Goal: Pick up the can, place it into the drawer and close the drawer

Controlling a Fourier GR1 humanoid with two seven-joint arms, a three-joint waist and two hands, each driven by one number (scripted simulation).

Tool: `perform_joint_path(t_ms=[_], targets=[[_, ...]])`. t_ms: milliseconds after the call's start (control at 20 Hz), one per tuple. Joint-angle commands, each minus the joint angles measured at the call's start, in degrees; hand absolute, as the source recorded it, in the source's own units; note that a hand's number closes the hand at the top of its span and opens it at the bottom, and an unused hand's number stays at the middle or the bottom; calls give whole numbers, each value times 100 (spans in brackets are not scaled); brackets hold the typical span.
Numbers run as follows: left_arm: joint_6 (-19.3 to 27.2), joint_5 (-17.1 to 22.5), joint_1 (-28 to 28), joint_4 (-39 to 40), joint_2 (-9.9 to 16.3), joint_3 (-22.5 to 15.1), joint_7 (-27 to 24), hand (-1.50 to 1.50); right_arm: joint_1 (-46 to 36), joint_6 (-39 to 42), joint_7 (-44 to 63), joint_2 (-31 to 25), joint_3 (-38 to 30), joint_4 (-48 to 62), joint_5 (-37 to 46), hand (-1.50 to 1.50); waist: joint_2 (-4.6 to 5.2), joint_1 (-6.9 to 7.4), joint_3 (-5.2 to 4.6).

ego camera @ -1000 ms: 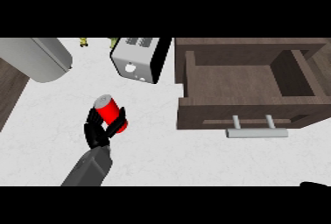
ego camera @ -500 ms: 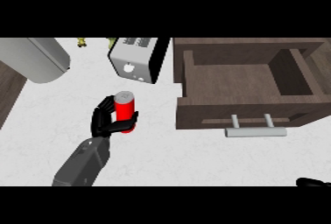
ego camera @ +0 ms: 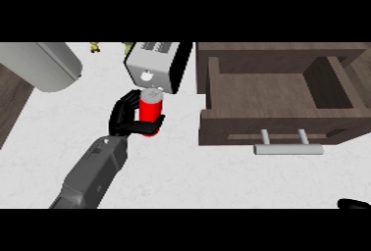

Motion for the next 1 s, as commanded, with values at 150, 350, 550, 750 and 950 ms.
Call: perform_joint_path(t_ms=[150, 350, 550, 750, 950], targets=[[591, -420, -231, -1361, -34, -429, 1068, 150, -190, -96, 166, -110, -61, 31, 144, -150, -30, 89, 5], [889, -390, -531, -2186, -164, -497, 2104, 150, -61, -53, -71, 3, -159, 2, -6, -150, -32, 75, 6], [1056, -444, -1181, -2380, -147, -388, 2780, 150, -481, -208, 167, -110, -109, 252, 119, -150, -5, 35, 2], [1613, -650, -1447, -3222, -239, -591, 3747, 150, -106, -50, 213, -77, -71, -146, 76, -150, -30, 39, 4], [1595, -779, -2216, -2676, -274, -352, 3911, 150, 189, -73, 204, 186, 187, -511, 203, -150, -7, -54, 2]])
